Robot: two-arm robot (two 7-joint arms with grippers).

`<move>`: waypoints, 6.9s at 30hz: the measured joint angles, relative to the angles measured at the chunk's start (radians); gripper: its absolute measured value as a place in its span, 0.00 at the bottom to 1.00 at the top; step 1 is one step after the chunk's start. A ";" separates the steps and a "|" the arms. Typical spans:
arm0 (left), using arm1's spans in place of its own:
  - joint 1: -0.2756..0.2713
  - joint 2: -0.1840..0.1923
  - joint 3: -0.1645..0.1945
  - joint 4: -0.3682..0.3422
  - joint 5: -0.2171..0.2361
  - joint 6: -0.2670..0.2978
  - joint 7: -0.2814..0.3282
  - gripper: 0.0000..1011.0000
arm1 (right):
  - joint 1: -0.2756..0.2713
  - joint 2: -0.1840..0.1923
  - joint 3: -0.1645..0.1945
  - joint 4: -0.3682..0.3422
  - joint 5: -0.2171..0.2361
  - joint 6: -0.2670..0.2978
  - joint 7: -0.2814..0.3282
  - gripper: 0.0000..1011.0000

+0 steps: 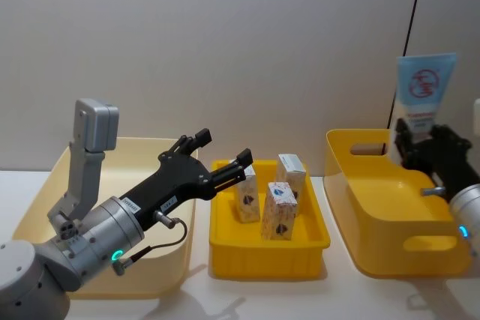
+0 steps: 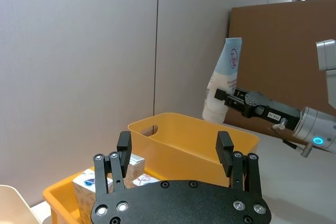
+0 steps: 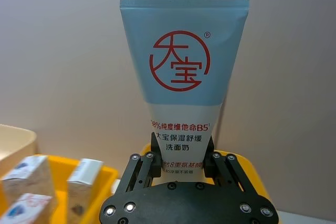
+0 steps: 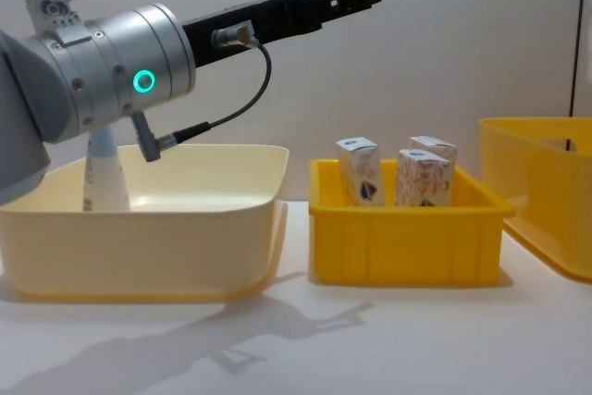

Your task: Bimanual collaborative sorting of washing and personal care products

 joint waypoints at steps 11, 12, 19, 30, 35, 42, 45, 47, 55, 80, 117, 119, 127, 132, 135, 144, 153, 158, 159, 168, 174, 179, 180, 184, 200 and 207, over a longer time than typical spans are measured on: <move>0.000 0.000 0.000 0.000 0.000 0.000 0.000 0.99 | -0.012 0.032 0.054 0.017 -0.028 0.069 -0.053 0.42; 0.000 0.000 0.000 0.000 0.000 0.000 0.000 0.99 | -0.012 0.035 0.056 0.018 -0.030 0.076 -0.053 0.42; 0.000 0.000 0.000 0.000 0.000 0.000 0.000 0.99 | -0.013 0.064 0.055 0.021 -0.043 0.147 -0.036 0.42; 0.000 0.000 0.000 0.000 0.000 0.000 0.000 0.99 | 0.003 0.080 0.038 0.035 -0.048 0.232 0.013 0.42; 0.000 0.000 0.000 0.000 0.000 0.000 0.000 0.99 | 0.009 0.078 0.035 0.042 -0.048 0.252 0.023 0.42; 0.000 0.000 0.000 0.000 0.000 0.000 0.000 0.99 | 0.015 0.075 0.032 0.048 -0.048 0.271 0.032 0.54; 0.000 0.000 0.000 0.000 0.000 0.000 0.000 0.99 | 0.018 0.074 0.031 0.050 -0.047 0.278 0.036 0.67; 0.000 0.000 0.000 0.000 0.000 0.000 0.000 0.99 | 0.018 0.073 0.030 0.051 -0.047 0.280 0.037 0.74; 0.000 0.000 0.000 0.000 0.000 0.000 0.000 0.99 | 0.021 0.073 0.029 0.054 -0.047 0.289 0.040 0.94; 0.000 0.000 0.000 0.000 0.000 0.000 0.000 0.99 | 0.010 0.061 0.054 0.036 -0.019 0.242 0.075 0.99; 0.225 0.112 0.039 -0.164 0.332 -0.008 0.405 0.99 | -0.140 0.015 0.066 -0.105 0.097 0.042 0.153 0.99; 0.237 0.118 0.041 -0.173 0.349 -0.008 0.426 0.99 | -0.162 0.013 0.055 -0.121 0.093 0.036 0.142 0.99; 0.273 0.136 0.048 -0.199 0.402 -0.010 0.491 0.99 | -0.242 0.006 0.015 -0.176 0.075 0.013 0.102 0.99; 0.277 0.138 0.048 -0.202 0.408 -0.010 0.498 0.99 | -0.287 0.001 -0.008 -0.207 0.066 0.000 0.079 0.99; 0.277 0.138 0.048 -0.202 0.408 -0.010 0.498 0.99 | -0.315 -0.001 -0.021 -0.226 0.060 -0.008 0.065 0.99; 0.277 0.138 0.048 -0.202 0.409 -0.010 0.498 0.99 | -0.397 -0.009 -0.062 -0.282 0.043 -0.033 0.024 0.99; 0.277 0.138 0.048 -0.202 0.409 -0.010 0.498 0.99 | -0.443 -0.013 -0.086 -0.314 0.033 -0.046 0.001 0.99; 0.277 0.138 0.047 -0.202 0.409 -0.009 0.498 0.99 | -0.474 -0.016 -0.100 -0.335 0.027 -0.055 -0.014 0.99; 0.277 0.138 0.047 -0.202 0.409 -0.009 0.498 0.99 | -0.478 -0.017 -0.103 -0.338 0.026 -0.056 -0.016 0.99; 0.277 0.138 0.048 -0.201 0.409 -0.009 0.498 0.99 | -0.472 -0.020 -0.106 -0.334 0.024 -0.055 -0.018 0.99; 0.277 0.138 0.048 -0.201 0.409 -0.009 0.498 0.99 | -0.421 -0.032 -0.102 -0.299 0.020 -0.042 -0.008 0.99; 0.277 0.138 0.048 -0.201 0.408 -0.009 0.498 0.99 | -0.397 -0.038 -0.100 -0.283 0.018 -0.037 -0.002 0.99; 0.277 0.138 0.048 -0.201 0.409 -0.009 0.498 0.99 | -0.391 -0.039 -0.099 -0.278 0.017 -0.035 0.000 0.99; 0.277 0.138 0.048 -0.202 0.408 -0.009 0.498 0.99 | -0.378 -0.042 -0.098 -0.270 0.016 -0.032 0.003 0.99; 0.277 0.138 0.048 -0.202 0.408 -0.009 0.498 0.99 | -0.355 -0.049 -0.096 -0.254 0.014 -0.025 0.010 0.99; 0.277 0.138 0.048 -0.202 0.409 -0.009 0.498 0.99 | -0.348 -0.056 -0.094 -0.251 0.012 -0.010 0.010 0.99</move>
